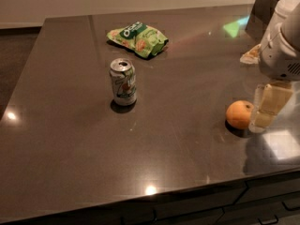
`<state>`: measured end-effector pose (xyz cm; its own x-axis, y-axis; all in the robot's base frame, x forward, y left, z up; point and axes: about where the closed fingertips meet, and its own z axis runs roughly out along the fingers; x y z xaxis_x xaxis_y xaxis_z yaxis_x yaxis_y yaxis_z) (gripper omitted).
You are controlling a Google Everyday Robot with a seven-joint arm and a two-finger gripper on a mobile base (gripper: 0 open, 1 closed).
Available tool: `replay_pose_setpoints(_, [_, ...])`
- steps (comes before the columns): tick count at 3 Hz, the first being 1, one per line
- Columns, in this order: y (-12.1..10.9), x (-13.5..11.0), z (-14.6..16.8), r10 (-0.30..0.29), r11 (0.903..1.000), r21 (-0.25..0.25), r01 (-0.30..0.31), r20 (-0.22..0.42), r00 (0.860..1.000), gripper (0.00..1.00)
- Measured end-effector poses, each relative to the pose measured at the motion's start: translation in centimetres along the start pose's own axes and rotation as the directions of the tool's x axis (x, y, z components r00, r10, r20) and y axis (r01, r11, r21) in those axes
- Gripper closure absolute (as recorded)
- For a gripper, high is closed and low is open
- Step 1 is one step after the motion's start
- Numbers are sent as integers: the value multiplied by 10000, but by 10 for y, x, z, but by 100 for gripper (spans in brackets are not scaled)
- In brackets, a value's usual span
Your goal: Move orange near green rice chip bag
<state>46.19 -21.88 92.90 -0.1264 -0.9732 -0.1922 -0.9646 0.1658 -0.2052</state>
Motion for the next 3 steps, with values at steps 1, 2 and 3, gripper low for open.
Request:
replay_pose_setpoints(1, [-9,12,22,-325,9991,-264,316,-326,9989,0])
replay_pose_setpoints(2, [-12,20,36,-548,9975,-475,521,-563,9969,0])
replay_pose_setpoints(3, [-11,31,51,-686,9952,-750,630,-743,9949,0])
